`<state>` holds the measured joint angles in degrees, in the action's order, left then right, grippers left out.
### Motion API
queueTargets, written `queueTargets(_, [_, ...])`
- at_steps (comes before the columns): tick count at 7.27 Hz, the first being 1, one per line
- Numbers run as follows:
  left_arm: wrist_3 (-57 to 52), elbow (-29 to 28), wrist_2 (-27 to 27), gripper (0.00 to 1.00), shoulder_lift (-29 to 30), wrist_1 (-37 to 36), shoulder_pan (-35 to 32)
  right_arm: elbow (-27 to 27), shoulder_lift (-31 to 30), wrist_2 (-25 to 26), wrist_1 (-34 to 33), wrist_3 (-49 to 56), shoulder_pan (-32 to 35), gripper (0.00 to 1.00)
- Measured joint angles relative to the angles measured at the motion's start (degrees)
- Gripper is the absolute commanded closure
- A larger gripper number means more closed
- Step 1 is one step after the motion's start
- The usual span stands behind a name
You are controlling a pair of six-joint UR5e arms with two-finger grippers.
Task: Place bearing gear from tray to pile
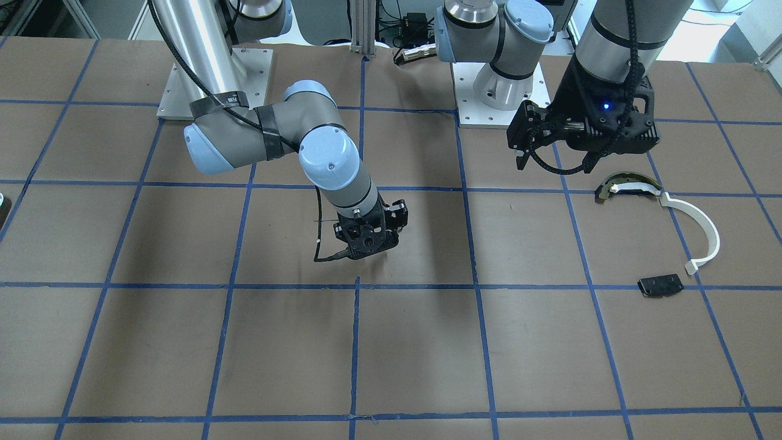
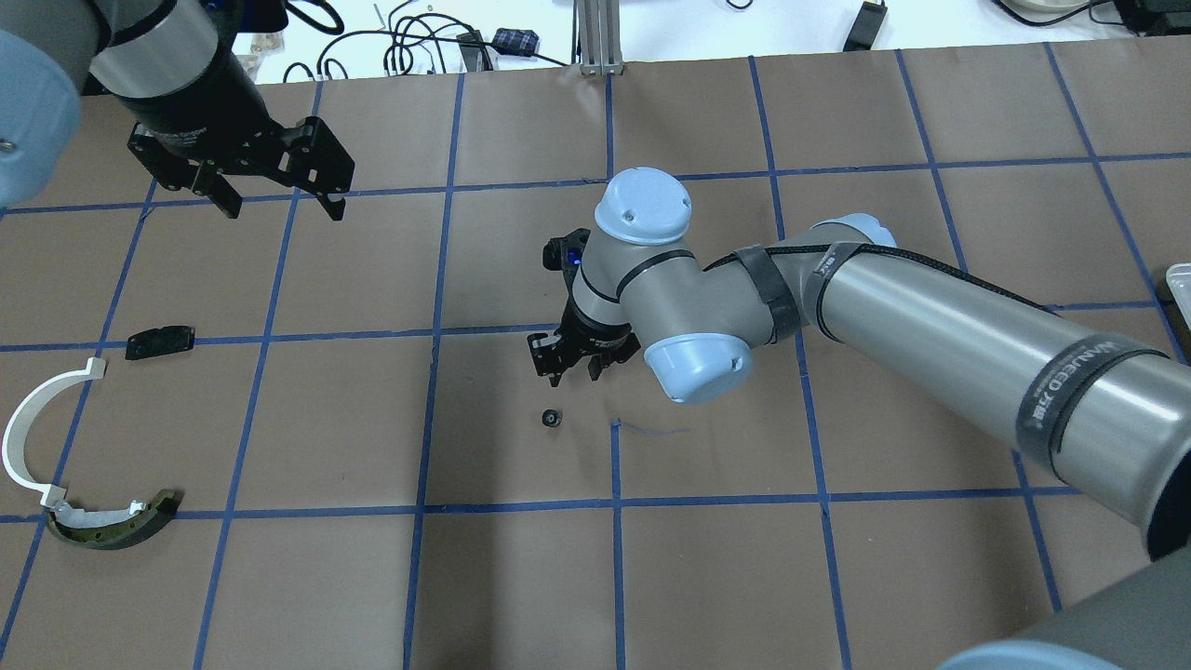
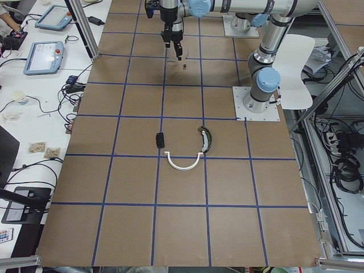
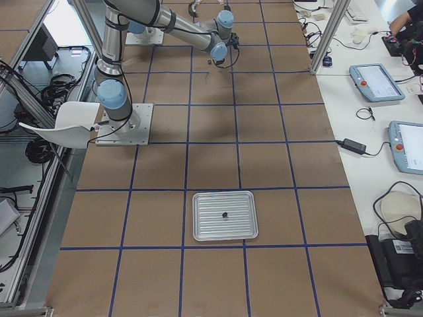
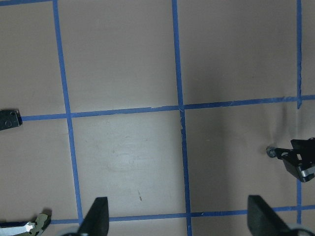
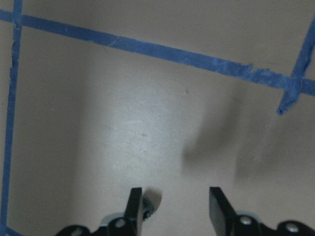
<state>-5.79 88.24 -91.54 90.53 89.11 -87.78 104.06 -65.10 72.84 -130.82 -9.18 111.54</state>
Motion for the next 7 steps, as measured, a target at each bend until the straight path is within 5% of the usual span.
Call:
queueTargets(2, [0.3,0.7,0.2,0.00,-0.4,0.6,-0.4,-0.8,-3.8,0.8,3.5,2.1,-9.2,0.00])
queueTargets(4, [1.6,5.6,0.6,0.00,-2.2,1.2,-1.0,-3.6,-8.3,1.4,14.4,18.2,-27.5,0.00])
queueTargets(7, [12.8,12.7,0.0,0.00,0.3,-6.7,-9.2,-12.7,-7.8,11.2,26.8,42.4,-50.5,0.00])
